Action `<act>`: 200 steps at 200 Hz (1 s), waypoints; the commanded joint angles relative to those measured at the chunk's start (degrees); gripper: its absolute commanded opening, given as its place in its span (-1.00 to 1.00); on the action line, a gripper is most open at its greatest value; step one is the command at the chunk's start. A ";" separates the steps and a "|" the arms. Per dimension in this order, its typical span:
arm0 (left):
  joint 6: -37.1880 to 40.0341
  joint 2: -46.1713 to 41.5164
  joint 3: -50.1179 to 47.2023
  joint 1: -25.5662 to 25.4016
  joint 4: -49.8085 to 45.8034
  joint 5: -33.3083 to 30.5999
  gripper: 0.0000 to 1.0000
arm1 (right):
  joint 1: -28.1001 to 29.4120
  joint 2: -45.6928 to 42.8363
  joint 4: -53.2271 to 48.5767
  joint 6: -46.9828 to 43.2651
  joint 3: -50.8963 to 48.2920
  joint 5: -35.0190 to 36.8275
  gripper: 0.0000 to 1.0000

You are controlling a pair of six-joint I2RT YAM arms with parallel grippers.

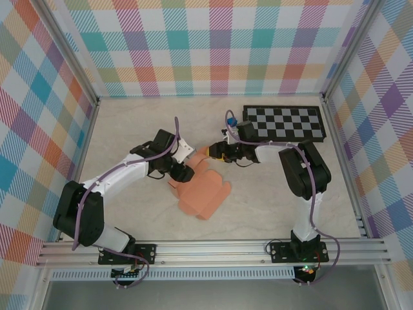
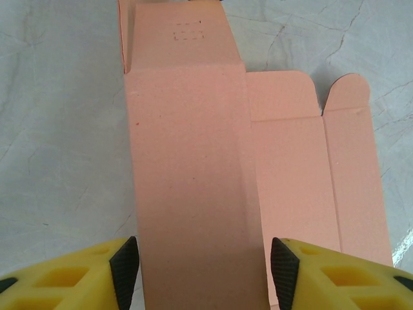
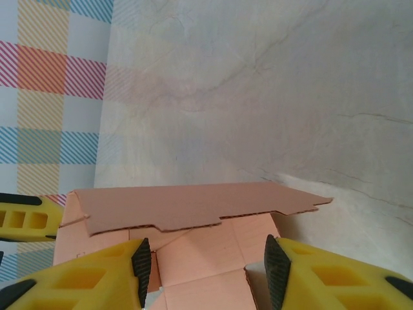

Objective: Fold the paper box

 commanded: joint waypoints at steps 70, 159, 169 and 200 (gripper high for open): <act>0.09 2.15 -0.35 -1.19 0.66 0.71 0.01 | 0.82 2.57 6.66 2.55 -3.50 0.60 0.07; -0.24 2.46 -1.58 -1.92 3.02 0.45 -0.05 | 3.84 4.79 9.28 8.80 -4.67 0.97 0.19; -0.34 2.52 -1.45 -2.39 3.02 -0.14 -0.05 | 4.25 3.81 7.83 7.93 -4.66 2.16 0.20; -0.31 1.78 -1.69 -3.03 3.08 -1.80 -0.09 | 4.78 0.47 -3.85 5.25 -2.83 7.10 0.30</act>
